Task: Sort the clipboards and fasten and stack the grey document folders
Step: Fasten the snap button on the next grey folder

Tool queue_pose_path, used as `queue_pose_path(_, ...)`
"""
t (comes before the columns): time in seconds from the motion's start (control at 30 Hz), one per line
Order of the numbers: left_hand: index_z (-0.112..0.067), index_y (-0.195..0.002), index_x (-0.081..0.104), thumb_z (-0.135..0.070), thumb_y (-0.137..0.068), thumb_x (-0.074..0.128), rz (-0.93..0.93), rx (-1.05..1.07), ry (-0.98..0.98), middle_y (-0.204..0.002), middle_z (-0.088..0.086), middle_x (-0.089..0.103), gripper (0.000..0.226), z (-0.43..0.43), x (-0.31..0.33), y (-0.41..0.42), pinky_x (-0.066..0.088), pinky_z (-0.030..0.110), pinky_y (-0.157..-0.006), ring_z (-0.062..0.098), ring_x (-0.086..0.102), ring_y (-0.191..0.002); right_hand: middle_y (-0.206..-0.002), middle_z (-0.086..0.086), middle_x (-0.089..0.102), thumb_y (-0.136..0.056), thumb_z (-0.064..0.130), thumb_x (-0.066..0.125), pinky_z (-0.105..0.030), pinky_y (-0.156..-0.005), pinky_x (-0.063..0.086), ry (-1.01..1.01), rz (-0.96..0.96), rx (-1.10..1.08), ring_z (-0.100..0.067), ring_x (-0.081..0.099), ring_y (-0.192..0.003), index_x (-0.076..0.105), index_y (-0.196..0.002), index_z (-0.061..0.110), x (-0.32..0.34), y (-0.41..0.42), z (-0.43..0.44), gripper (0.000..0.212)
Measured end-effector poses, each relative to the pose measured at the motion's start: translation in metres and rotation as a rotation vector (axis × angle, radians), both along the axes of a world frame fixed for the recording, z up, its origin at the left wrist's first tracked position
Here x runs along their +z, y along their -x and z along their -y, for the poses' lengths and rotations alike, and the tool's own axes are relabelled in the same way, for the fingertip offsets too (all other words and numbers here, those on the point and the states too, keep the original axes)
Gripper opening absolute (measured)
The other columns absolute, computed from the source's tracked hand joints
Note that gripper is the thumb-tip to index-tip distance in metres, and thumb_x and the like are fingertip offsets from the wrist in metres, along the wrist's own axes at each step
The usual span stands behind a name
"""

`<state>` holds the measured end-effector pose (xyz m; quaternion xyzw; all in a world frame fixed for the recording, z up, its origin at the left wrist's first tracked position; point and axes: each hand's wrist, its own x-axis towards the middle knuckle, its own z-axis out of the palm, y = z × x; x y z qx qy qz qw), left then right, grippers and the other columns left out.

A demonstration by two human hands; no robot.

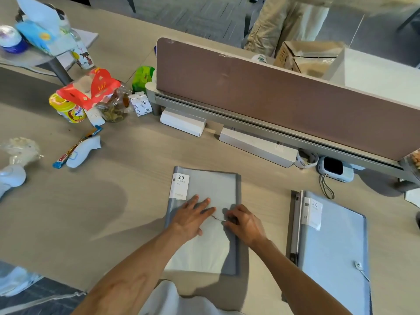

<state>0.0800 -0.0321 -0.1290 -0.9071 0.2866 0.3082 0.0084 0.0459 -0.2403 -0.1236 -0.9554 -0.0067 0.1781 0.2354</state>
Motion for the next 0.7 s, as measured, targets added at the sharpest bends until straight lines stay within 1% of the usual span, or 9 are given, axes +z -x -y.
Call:
queue_pose_path(0.13, -0.010, -0.153, -0.007, -0.035, -0.091, 0.061, 0.013, 0.055, 0.003, -0.164, 0.003, -0.012, 0.095, -0.001, -0.003, -0.002, 0.007, 0.037, -0.123, 0.025, -0.009, -0.150, -0.107, 0.000, 0.056, -0.090, 0.038, 0.055, -0.029, -0.067, 0.043, 0.100, 0.064, 0.197, -0.020, 0.061, -0.094, 0.067, -0.103, 0.024, -0.004, -0.008, -0.012, 0.022)
queue_pose_path(0.23, -0.008, -0.153, -0.007, -0.036, -0.090, 0.062, 0.024, 0.067, 0.019, -0.164, 0.004, -0.011, 0.097, -0.002, -0.004, -0.003, 0.008, 0.035, -0.123, 0.023, -0.008, -0.151, -0.106, -0.006, 0.059, -0.093, 0.030, 0.050, -0.033, -0.064, 0.046, 0.138, 0.095, 0.244, -0.025, 0.061, -0.096, 0.065, -0.100, 0.014, -0.009, -0.016, -0.019, 0.023)
queue_pose_path(0.3, -0.008, -0.153, -0.006, -0.037, -0.091, 0.061, 0.029, 0.061, 0.026, -0.164, 0.004, -0.011, 0.096, -0.002, -0.004, -0.003, 0.008, 0.034, -0.123, 0.023, -0.007, -0.151, -0.107, -0.008, 0.059, -0.094, 0.029, 0.046, -0.037, -0.068, 0.048, 0.166, 0.072, 0.217, -0.028, 0.061, -0.096, 0.061, -0.101, 0.009, -0.008, -0.022, -0.021, 0.025)
queue_pose_path(0.4, -0.008, -0.153, -0.006, -0.037, -0.090, 0.062, 0.042, 0.068, 0.041, -0.164, 0.003, -0.010, 0.097, -0.002, -0.004, -0.003, 0.010, 0.035, -0.122, 0.023, -0.007, -0.151, -0.099, -0.009, 0.062, -0.089, 0.032, 0.051, -0.037, -0.071, 0.046, 0.093, -0.011, 0.090, -0.030, 0.062, -0.089, 0.057, -0.094, 0.010, -0.006, -0.028, -0.015, 0.023)
queue_pose_path(0.47, -0.009, -0.153, -0.006, -0.037, -0.089, 0.063, 0.044, 0.074, 0.051, -0.164, 0.003, -0.010, 0.098, -0.002, -0.005, -0.003, 0.011, 0.036, -0.123, 0.023, -0.007, -0.151, -0.089, -0.008, 0.065, -0.083, 0.029, 0.057, -0.035, -0.066, 0.044, 0.010, -0.055, 0.005, -0.029, 0.061, -0.080, 0.054, -0.088, 0.012, -0.005, -0.031, -0.012, 0.018)
queue_pose_path(0.53, -0.008, -0.153, -0.006, -0.037, -0.089, 0.063, 0.048, 0.069, 0.051, -0.164, 0.003, -0.010, 0.098, -0.002, -0.006, -0.003, 0.009, 0.036, -0.123, 0.023, -0.007, -0.151, -0.079, -0.006, 0.063, -0.078, 0.023, 0.060, -0.035, -0.060, 0.043, -0.067, -0.081, -0.061, -0.027, 0.058, -0.070, 0.048, -0.088, 0.015, -0.006, -0.035, -0.013, 0.018)
queue_pose_path(0.6, -0.008, -0.153, -0.006, -0.037, -0.089, 0.062, 0.052, 0.065, 0.051, -0.164, 0.004, -0.009, 0.098, -0.003, -0.005, -0.003, 0.008, 0.035, -0.122, 0.023, -0.007, -0.151, -0.076, -0.004, 0.059, -0.076, 0.020, 0.060, -0.035, -0.058, 0.041, -0.116, -0.082, -0.044, -0.026, 0.052, -0.064, 0.042, -0.089, 0.018, -0.008, -0.037, -0.013, 0.022)
queue_pose_path(0.63, -0.008, -0.153, -0.006, -0.037, -0.089, 0.062, 0.052, 0.065, 0.054, -0.164, 0.004, -0.009, 0.098, -0.003, -0.005, -0.003, 0.008, 0.035, -0.122, 0.024, -0.007, -0.151, -0.077, -0.005, 0.059, -0.077, 0.019, 0.058, -0.035, -0.058, 0.041, -0.121, -0.073, -0.009, -0.026, 0.050, -0.063, 0.042, -0.089, 0.018, -0.009, -0.037, -0.012, 0.020)
queue_pose_path(0.7, -0.008, -0.153, -0.006, -0.038, -0.089, 0.062, 0.053, 0.063, 0.058, -0.164, 0.005, -0.009, 0.098, -0.003, -0.006, -0.003, 0.007, 0.035, -0.122, 0.024, -0.007, -0.151, -0.084, -0.007, 0.060, -0.080, 0.016, 0.054, -0.038, -0.063, 0.046, -0.119, -0.044, 0.065, -0.026, 0.052, -0.068, 0.050, -0.086, 0.012, -0.013, -0.035, -0.009, 0.009)
